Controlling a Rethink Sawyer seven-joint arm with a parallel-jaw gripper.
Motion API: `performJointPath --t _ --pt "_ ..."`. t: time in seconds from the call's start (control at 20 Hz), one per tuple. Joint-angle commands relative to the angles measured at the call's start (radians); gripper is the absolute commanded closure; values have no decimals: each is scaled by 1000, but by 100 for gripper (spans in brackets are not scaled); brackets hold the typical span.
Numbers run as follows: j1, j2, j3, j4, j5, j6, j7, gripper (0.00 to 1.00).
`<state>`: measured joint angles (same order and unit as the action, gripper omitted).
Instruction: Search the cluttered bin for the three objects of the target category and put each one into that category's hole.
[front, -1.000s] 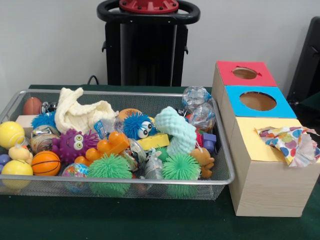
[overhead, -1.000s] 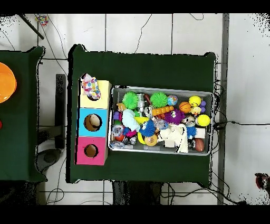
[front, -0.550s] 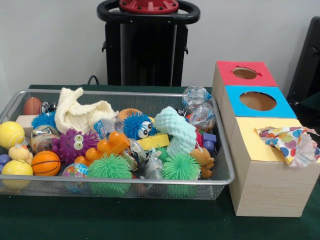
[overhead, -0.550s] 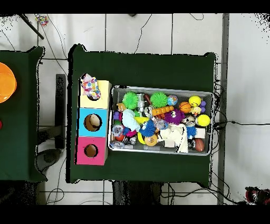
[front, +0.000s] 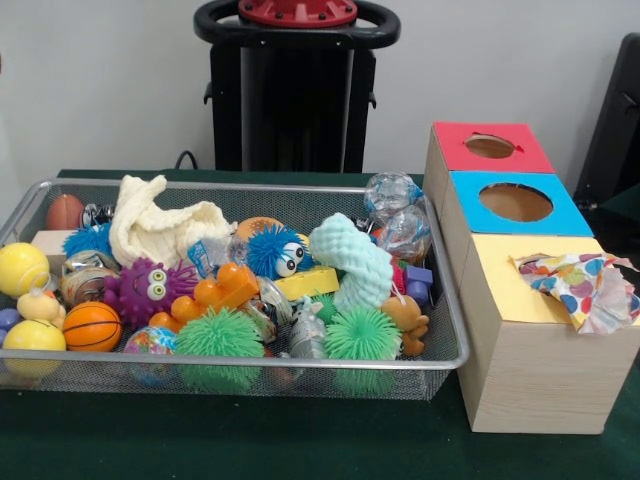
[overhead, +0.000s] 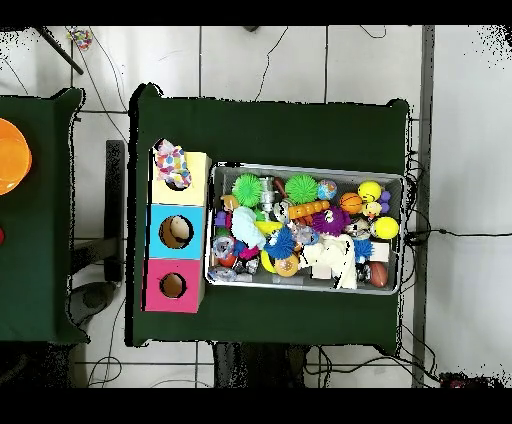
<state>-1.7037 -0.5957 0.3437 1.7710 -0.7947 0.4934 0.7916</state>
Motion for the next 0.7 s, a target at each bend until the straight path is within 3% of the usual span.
performJointPath --t 0.05,0.3,0.7 --pt "32 -7 -78 151 -17 -116 213 100" --pt "76 59 -84 89 -6 -114 186 100" --pt "105 77 -41 -22 54 -8 88 100"
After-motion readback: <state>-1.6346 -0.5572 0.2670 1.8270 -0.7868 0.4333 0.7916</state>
